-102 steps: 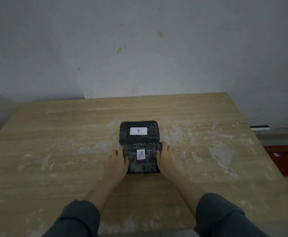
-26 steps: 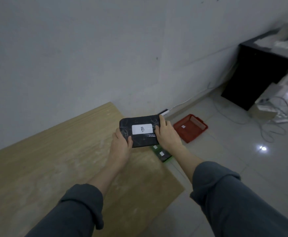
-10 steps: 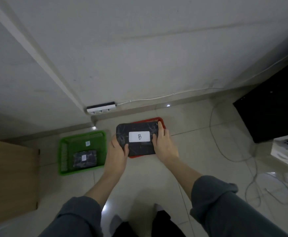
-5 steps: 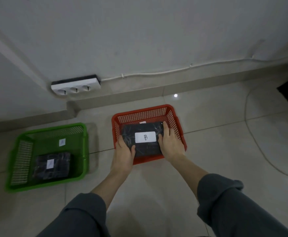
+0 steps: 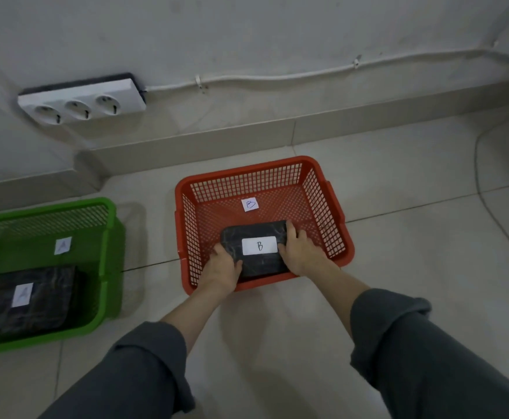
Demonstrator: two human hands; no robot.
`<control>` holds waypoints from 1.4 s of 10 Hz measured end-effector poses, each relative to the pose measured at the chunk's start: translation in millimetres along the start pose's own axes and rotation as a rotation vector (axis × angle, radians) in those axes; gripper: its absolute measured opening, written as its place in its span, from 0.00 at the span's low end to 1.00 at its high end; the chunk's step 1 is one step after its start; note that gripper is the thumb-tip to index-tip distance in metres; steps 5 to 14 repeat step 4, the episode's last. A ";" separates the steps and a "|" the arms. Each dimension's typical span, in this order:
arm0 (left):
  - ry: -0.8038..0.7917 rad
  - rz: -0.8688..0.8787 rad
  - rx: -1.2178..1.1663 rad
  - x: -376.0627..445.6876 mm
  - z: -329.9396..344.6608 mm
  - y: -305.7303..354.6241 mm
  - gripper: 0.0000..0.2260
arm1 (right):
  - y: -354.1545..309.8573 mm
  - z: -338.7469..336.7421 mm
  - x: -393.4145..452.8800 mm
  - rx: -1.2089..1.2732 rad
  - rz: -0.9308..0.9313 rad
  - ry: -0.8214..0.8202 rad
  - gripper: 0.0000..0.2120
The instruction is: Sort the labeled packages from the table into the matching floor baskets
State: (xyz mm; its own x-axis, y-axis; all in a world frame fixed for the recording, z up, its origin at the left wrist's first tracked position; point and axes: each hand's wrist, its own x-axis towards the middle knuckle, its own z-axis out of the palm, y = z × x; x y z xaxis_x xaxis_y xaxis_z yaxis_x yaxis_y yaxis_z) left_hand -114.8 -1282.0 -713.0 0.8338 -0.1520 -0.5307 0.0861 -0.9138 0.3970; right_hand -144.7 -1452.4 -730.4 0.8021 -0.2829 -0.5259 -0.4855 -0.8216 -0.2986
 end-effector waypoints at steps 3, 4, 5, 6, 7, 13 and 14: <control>0.008 0.046 0.121 -3.2 -20.4 -0.9 0.21 | -18.6 -17.0 -11.3 -0.035 0.059 -0.023 0.31; 0.122 0.149 0.206 -16.9 -49.1 3.3 0.16 | -31.0 -43.0 -27.8 -0.057 0.002 0.024 0.30; 0.122 0.149 0.206 -16.9 -49.1 3.3 0.16 | -31.0 -43.0 -27.8 -0.057 0.002 0.024 0.30; 0.122 0.149 0.206 -16.9 -49.1 3.3 0.16 | -31.0 -43.0 -27.8 -0.057 0.002 0.024 0.30; 0.122 0.149 0.206 -16.9 -49.1 3.3 0.16 | -31.0 -43.0 -27.8 -0.057 0.002 0.024 0.30; 0.122 0.149 0.206 -16.9 -49.1 3.3 0.16 | -31.0 -43.0 -27.8 -0.057 0.002 0.024 0.30; 0.122 0.149 0.206 -16.9 -49.1 3.3 0.16 | -31.0 -43.0 -27.8 -0.057 0.002 0.024 0.30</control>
